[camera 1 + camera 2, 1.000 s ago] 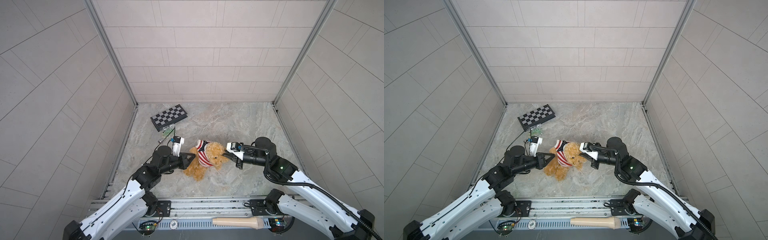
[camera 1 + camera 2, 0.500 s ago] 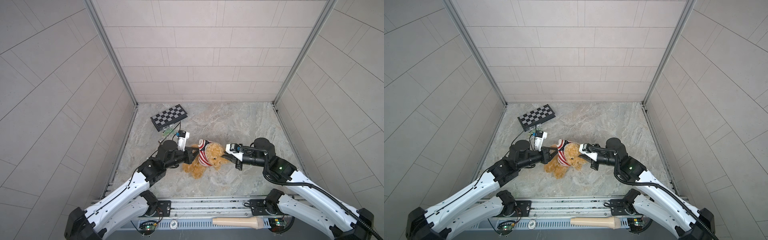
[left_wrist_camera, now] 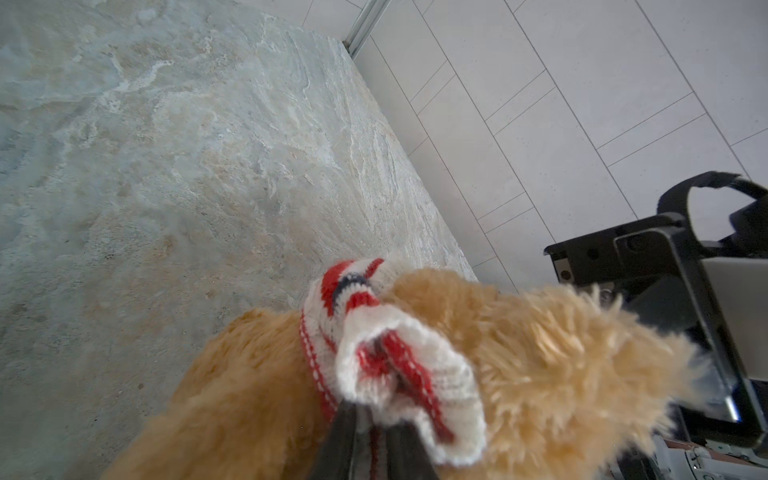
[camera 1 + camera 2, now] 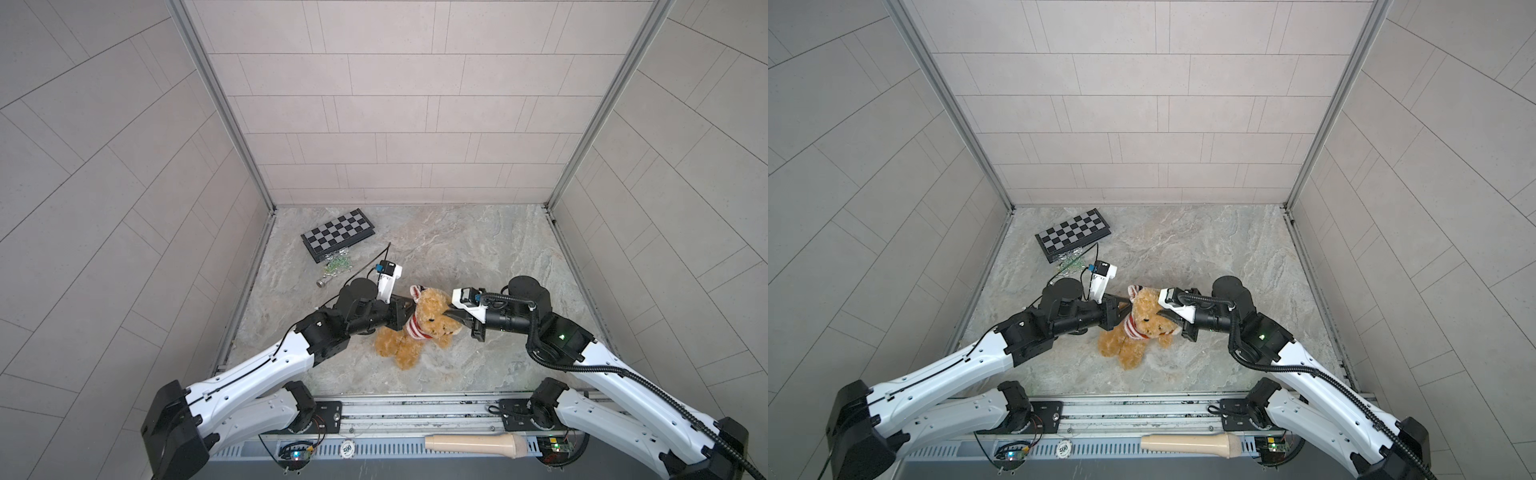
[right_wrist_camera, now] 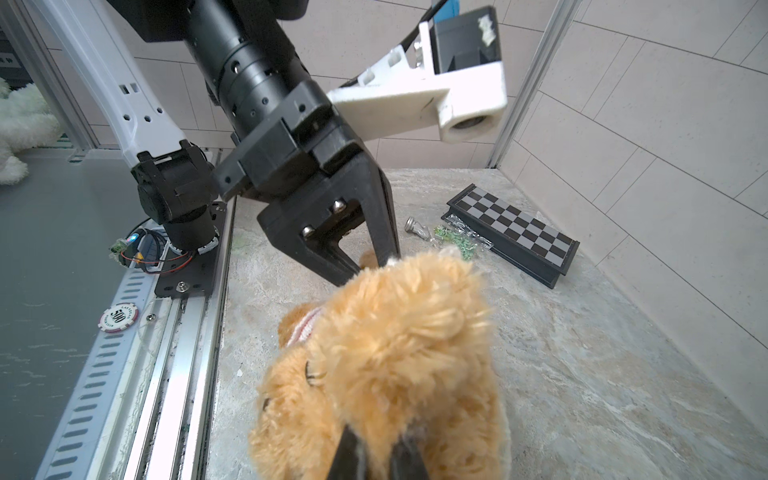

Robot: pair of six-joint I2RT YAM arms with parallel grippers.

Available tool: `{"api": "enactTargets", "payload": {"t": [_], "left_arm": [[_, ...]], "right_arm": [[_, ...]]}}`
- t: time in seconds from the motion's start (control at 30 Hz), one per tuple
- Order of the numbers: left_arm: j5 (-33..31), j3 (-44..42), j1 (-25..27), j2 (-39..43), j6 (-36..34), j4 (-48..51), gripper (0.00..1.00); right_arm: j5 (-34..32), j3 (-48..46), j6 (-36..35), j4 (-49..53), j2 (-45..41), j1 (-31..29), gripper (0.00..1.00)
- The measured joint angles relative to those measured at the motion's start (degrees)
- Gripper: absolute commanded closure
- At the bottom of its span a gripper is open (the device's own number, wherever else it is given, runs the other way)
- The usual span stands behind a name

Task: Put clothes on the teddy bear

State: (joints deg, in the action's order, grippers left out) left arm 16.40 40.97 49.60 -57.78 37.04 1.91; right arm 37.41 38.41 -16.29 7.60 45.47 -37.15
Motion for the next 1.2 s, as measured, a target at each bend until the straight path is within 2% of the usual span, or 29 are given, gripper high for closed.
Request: {"api": "enactTargets", "payload": {"t": [0.27,0.5,0.67,0.93,1.2], "left_arm": [[-2.32,-0.09,0.42,4.28,-0.63,3.15,0.78],[-1.49,-5.77,-3.78,10.95,1.81,2.75,0.76],[-0.85,-7.13,-4.59,13.16,2.82,2.93,0.74],[1.33,-8.15,-4.59,11.65,4.15,0.83,0.71],[2.91,-7.78,-4.61,6.93,5.42,-2.95,0.63]], "right_arm": [[0.00,-0.63,0.00,-0.17,-0.98,-0.11,1.00],[0.00,-0.63,0.00,-0.55,-1.03,-0.33,1.00],[-0.02,-0.63,0.00,-0.55,-1.09,-0.33,1.00],[-0.04,-0.63,0.00,-0.55,-1.22,-0.33,1.00],[-0.44,-1.27,0.00,-0.48,-2.10,-0.33,1.00]]}}
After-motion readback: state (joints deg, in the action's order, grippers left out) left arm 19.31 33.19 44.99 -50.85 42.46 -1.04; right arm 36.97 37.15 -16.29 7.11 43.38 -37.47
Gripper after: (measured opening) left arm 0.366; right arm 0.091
